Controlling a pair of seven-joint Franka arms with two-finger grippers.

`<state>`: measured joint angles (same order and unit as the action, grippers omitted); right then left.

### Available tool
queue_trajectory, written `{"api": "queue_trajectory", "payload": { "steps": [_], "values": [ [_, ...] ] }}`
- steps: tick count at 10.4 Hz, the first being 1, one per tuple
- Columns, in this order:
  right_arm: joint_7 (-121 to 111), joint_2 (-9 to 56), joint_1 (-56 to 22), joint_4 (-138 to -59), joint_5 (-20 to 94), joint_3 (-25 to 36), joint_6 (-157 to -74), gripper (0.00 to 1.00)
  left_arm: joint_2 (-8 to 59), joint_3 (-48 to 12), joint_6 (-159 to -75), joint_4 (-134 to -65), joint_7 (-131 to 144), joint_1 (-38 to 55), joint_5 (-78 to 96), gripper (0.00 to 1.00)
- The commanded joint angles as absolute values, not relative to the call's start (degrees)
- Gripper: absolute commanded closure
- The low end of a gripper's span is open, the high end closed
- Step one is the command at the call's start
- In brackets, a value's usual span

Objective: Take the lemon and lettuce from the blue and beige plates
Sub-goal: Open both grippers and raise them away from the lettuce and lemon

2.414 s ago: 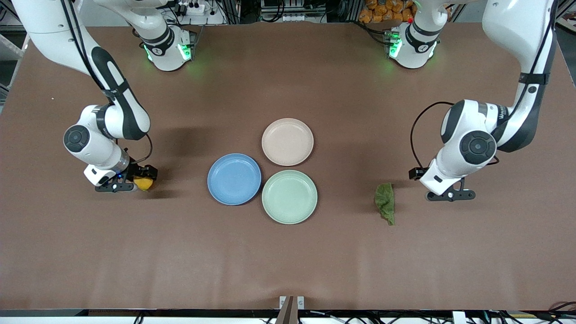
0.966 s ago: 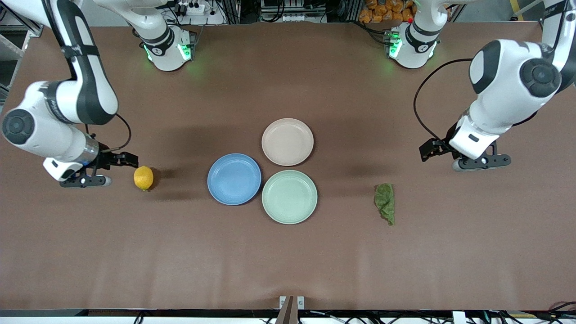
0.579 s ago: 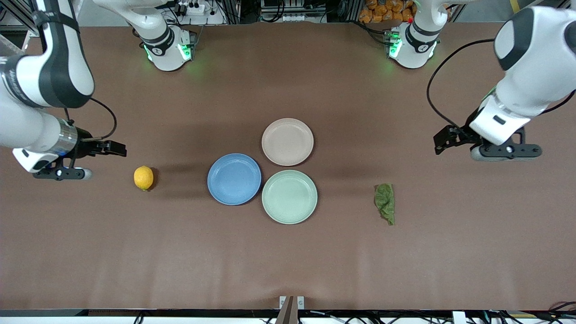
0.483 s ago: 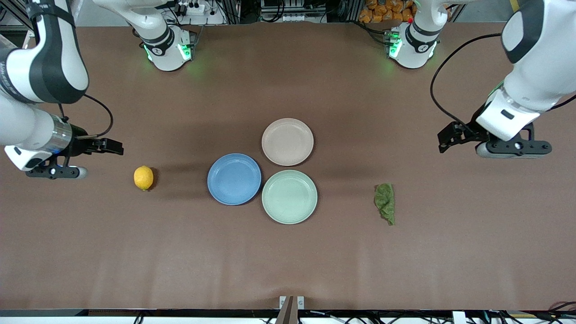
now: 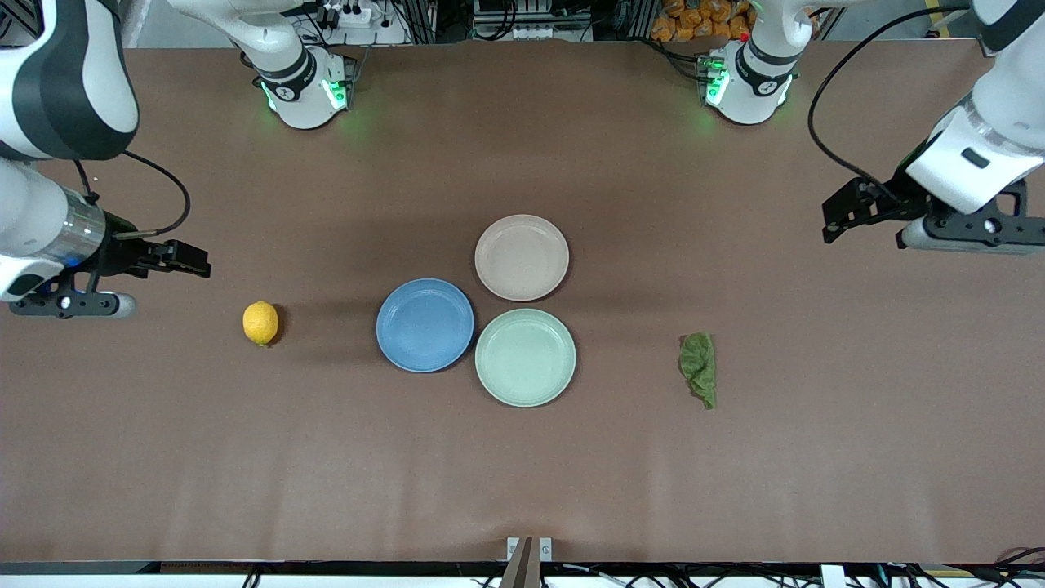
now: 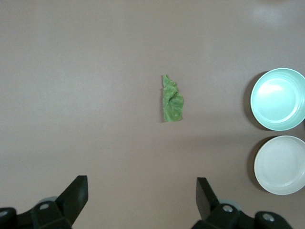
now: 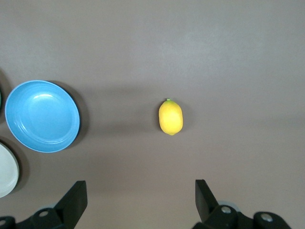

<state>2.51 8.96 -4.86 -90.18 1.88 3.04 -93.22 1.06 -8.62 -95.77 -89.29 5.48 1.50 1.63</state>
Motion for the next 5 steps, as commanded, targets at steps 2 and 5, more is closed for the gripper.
{"api": "queue_trajectory", "payload": {
  "steps": [2,5],
  "values": [
    [2.6,6.0,-5.8,-85.0,1.4,5.6,-88.7,0.0,-1.1,-8.6,-93.9,-87.9,3.6,1.2,-0.3,0.0],
    [2.7,3.4,-5.8,-84.8,1.3,6.8,-88.7,0.0,-1.0,-8.6,-94.0,-87.9,3.4,1.3,-0.3,0.0]
  ]
}}
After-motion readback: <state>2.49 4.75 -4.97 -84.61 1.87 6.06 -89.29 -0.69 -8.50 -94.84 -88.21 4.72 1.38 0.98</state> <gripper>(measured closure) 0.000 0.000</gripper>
